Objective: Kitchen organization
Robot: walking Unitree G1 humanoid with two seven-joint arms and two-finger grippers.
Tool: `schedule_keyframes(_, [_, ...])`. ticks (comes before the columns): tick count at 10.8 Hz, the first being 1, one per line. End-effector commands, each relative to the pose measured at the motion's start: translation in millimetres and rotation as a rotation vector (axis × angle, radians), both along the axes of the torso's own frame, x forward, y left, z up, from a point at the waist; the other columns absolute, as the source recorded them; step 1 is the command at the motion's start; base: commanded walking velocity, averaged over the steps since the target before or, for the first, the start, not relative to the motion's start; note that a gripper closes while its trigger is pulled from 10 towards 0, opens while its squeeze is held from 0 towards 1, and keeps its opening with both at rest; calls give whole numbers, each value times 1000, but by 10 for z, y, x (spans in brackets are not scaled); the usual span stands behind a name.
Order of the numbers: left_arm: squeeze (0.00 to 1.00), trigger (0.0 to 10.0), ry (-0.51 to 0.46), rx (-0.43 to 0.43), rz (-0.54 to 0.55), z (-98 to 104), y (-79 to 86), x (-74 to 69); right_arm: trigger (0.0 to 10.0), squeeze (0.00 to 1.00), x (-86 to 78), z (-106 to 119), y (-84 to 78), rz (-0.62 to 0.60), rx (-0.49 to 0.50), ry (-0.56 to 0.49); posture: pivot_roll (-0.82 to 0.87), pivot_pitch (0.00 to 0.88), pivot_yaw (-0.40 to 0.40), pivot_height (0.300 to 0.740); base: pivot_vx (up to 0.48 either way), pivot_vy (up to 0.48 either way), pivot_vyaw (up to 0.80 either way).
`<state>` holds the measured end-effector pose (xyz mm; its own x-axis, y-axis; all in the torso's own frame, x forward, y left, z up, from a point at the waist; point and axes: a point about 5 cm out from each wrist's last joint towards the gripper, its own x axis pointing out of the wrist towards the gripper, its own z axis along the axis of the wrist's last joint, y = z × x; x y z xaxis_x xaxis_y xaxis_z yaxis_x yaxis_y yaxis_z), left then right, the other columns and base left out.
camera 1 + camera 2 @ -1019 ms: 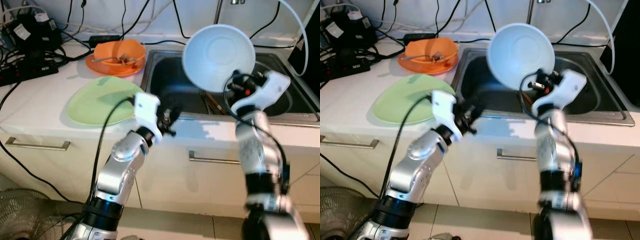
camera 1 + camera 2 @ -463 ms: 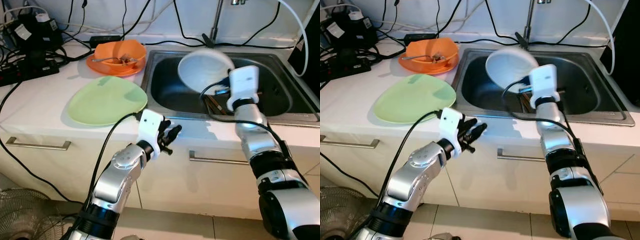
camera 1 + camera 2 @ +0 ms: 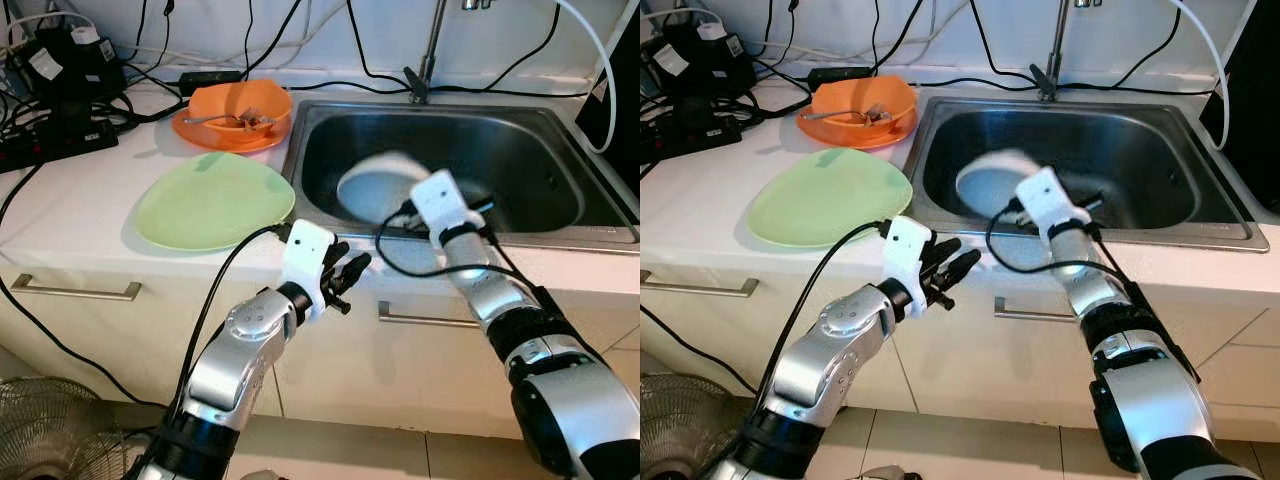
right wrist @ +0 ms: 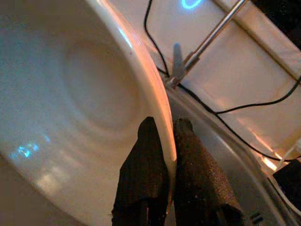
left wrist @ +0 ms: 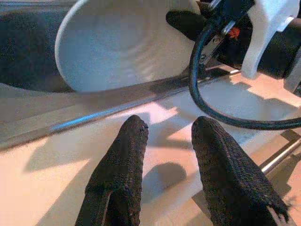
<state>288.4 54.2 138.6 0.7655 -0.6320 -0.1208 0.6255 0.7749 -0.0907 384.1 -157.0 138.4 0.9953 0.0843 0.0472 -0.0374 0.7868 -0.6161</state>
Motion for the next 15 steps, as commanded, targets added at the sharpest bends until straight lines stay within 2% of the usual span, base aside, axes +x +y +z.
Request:
schedule_keyframes(1, [0, 10000, -8, 15, -11, 19, -7, -26, 10000, 0, 41, 117, 81, 26, -5, -52, 146, 0, 22, 740, 0, 0, 0])
schedule_keyframes(5, [0, 10000, 0, 24, -17, 12, -8, -64, 10000, 0, 26, 24, 66, 37, -27, -1, 146, 0, 25, 740, 0, 0, 0])
schedule_keyframes(6, [0, 10000, 2, 23, -17, 11, -10, -65, 10000, 431, 20, 9, 77, 45, -27, 3, 146, 0, 25, 740, 0, 0, 0])
schedule_keyframes(7, [0, 10000, 2, 23, -18, 11, -11, -65, 10000, 1000, 16, 0, 90, 53, -25, 8, 146, 0, 25, 740, 0, 0, 0])
schedule_keyframes(8, [0, 10000, 3, 25, -17, 7, -13, -65, 10000, 1000, 13, -8, 108, 58, -28, 9, 146, 0, 25, 740, 0, 0, 0])
schedule_keyframes(9, [0, 10000, 5, 26, -17, 0, -15, -67, 10000, 12, 12, -14, 119, 60, -25, 12, 146, 0, 25, 740, 0, 0, 0])
schedule_keyframes(13, [0, 10000, 3, 24, -22, -3, -30, -67, 10000, 0, 1, -11, 138, 69, 19, 0, 138, 0, 26, 740, 0, 0, 0])
schedule_keyframes(14, [0, 10000, 3, 24, -18, -7, -30, -64, 10000, 0, 3, 14, 134, 67, 63, -11, 138, 0, 26, 740, 0, 0, 0])
schedule_keyframes(15, [0, 10000, 3, 21, 0, -14, -16, -52, 10000, 0, 11, 87, 120, 62, 174, -45, 133, 0, 25, 740, 0, 0, 0])
